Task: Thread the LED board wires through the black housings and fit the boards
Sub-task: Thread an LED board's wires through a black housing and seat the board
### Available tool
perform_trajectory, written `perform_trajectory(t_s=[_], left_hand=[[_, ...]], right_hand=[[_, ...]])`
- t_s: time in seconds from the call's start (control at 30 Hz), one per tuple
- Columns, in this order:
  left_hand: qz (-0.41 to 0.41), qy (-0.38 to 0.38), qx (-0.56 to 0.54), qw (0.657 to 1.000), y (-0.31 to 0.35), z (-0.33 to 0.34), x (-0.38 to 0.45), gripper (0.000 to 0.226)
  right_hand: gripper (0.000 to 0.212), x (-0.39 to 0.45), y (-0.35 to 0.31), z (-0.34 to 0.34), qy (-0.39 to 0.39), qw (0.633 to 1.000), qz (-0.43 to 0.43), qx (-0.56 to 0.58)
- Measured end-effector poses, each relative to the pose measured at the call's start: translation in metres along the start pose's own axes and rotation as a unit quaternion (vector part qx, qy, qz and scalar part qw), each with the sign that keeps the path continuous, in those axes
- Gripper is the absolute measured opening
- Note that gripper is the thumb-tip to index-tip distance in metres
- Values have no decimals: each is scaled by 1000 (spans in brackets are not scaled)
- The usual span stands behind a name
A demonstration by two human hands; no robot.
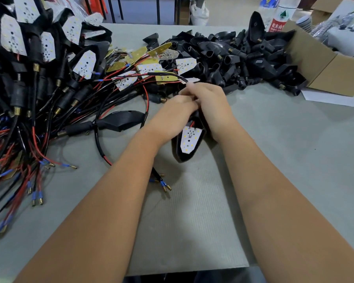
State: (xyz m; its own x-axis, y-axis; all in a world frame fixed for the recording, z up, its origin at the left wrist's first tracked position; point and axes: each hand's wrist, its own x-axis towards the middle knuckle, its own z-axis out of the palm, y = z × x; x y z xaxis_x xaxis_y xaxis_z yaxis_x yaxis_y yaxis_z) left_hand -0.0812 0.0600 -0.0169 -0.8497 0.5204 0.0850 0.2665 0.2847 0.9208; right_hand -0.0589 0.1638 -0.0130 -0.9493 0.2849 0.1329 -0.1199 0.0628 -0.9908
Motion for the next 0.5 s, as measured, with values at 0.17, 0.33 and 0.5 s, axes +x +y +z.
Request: perform_trajectory(t_s=[0.17,0.33,0.5], left_hand=[[-14,5,35,999,2,3,-2,30],[-12,57,31,998,-4,9,1,24],[-30,87,-68,993,-7,4,6,27]], right_hand=[[27,2,3,0,41,997,-57,-29],[36,6,3,-5,124,988,-75,-57],[40,8,5,-6,105,987,-88,-88]])
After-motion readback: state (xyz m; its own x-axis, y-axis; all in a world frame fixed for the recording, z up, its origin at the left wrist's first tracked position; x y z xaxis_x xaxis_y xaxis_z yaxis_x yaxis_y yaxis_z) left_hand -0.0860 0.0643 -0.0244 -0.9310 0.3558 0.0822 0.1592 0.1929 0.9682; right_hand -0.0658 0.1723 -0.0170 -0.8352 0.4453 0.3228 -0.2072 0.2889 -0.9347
